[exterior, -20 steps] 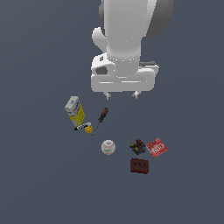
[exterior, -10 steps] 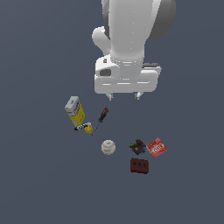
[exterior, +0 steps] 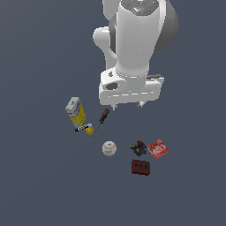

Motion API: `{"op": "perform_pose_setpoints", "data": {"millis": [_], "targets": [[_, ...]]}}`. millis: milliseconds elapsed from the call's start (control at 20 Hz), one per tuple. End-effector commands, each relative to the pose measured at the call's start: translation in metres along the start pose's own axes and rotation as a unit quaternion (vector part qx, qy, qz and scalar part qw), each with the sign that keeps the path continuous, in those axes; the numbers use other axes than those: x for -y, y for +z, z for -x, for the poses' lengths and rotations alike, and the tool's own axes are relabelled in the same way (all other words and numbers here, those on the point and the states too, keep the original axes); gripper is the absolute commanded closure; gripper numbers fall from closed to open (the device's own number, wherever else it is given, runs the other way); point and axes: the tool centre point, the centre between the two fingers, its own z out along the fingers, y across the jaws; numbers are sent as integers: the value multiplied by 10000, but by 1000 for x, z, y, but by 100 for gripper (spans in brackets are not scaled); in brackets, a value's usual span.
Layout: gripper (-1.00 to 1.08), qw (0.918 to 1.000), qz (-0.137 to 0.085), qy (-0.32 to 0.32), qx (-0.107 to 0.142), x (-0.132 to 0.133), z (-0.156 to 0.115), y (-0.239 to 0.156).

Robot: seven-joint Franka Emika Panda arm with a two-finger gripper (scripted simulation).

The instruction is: Pick up a designated object from a clutter of objects.

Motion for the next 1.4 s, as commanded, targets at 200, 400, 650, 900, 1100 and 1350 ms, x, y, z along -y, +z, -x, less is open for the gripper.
{"op": "perform_pose_setpoints", "data": {"millis": [200,400,650,900,1100,1350], "targets": [[-92,9980,73,-626,0,13,-23,43],[-92,9932,115,-1161,-2,26,-39,81],[-92,9833,142,-1815,-6,44,-55,130],[-92,9732,144,-2296,-13,58,-62,168],[-92,9668,140,-2551,-17,66,-65,189],[-92,9625,135,-2709,-21,71,-66,202]]}}
